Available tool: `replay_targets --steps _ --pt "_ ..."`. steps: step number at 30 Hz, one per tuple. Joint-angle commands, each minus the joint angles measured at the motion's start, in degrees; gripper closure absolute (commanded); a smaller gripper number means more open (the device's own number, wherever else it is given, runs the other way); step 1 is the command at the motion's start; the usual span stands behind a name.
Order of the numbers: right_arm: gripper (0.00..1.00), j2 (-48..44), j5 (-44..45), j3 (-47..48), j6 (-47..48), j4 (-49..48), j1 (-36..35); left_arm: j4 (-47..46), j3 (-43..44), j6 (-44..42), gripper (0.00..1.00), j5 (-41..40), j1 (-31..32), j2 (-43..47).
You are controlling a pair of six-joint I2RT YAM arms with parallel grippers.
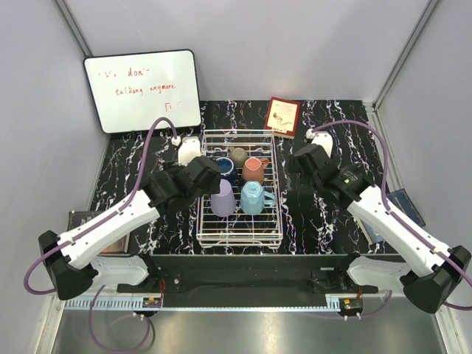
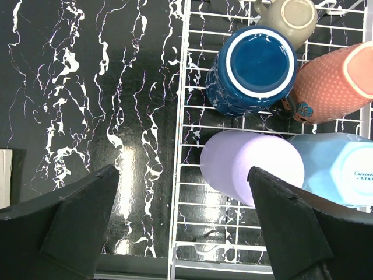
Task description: Unload the cups from the dish rack
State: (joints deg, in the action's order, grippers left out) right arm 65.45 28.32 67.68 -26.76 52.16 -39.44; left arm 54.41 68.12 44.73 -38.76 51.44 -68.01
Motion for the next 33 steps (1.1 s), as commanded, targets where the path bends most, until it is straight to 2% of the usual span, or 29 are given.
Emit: replay_targets --steps 1,6,10,17,26,33 --pt "0.00 -1.47 -2.91 -0.18 0.74 -2.32 -0.20 -1.94 0.44 -0.52 0.01 0.62 -0.20 0.24" --pt "0.00 -1.56 -2.05 1.13 3.38 -4.26 -2.65 -1.94 0.09 0.27 0.01 0.18 -0.29 0.51" --pt "0.00 2.30 0.95 7.18 4.70 -3.56 -7.49 -1.94 0.78 -0.43 0.01 -0.35 -0.29 0.33" --pt "0.00 9.42 -6.51 13.35 4.70 -4.79 -8.98 -1.94 0.97 -0.26 0.01 -1.67 -0.29 1.91" --pt "0.00 16.72 -11.44 13.53 3.83 -7.69 -11.98 -3.26 -2.55 -1.49 0.01 -2.46 -0.29 7.10" --pt "0.01 18.22 -14.52 9.49 1.89 -10.41 -13.56 -3.17 -4.57 -1.14 0.01 -1.93 -0.29 8.59"
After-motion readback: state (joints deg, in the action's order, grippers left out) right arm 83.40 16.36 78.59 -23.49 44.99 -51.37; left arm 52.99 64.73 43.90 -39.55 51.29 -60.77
